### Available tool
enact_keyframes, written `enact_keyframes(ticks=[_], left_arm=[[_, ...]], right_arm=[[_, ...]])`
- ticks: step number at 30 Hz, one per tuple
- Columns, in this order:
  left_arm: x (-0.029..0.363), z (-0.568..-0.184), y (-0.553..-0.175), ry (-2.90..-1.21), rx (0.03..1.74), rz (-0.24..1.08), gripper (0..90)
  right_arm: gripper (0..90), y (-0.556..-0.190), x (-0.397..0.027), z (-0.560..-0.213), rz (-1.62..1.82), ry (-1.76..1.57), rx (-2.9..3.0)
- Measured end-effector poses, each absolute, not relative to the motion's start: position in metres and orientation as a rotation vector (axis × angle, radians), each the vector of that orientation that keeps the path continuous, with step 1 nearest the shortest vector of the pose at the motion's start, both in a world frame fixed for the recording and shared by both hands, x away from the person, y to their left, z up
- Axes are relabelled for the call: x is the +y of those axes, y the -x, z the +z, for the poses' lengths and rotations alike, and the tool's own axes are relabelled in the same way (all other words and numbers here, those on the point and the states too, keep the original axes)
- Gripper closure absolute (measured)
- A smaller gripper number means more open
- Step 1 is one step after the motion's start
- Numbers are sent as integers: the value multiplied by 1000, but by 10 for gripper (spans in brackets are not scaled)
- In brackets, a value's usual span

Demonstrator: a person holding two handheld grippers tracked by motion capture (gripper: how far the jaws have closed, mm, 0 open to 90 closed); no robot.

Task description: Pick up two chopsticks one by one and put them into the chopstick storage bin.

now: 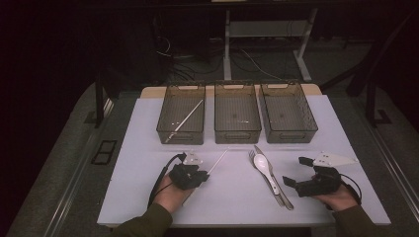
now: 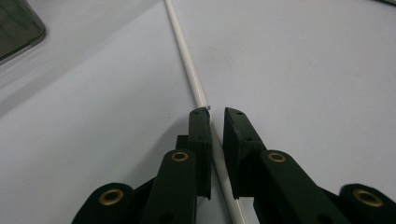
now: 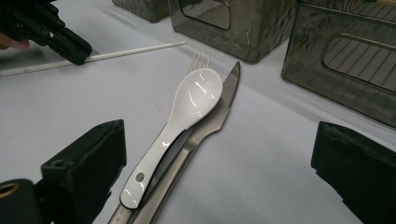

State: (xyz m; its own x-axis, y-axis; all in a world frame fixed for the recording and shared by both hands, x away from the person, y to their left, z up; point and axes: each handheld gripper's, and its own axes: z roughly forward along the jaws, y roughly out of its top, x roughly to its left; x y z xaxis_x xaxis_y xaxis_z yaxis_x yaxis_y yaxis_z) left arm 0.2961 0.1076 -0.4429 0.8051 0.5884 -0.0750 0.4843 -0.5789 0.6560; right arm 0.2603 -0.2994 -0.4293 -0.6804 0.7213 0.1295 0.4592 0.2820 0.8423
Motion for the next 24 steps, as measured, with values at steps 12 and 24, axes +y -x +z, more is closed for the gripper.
enact_keyframes(ticks=[12, 24], left_arm=[[104, -441, -295, -2314, 764, 164, 832], [102, -442, -291, -2313, 757, 151, 822]], right_arm=[[33, -260, -300, -429, 1354, -1077, 2274], [33, -260, -300, -429, 1352, -1077, 2275]])
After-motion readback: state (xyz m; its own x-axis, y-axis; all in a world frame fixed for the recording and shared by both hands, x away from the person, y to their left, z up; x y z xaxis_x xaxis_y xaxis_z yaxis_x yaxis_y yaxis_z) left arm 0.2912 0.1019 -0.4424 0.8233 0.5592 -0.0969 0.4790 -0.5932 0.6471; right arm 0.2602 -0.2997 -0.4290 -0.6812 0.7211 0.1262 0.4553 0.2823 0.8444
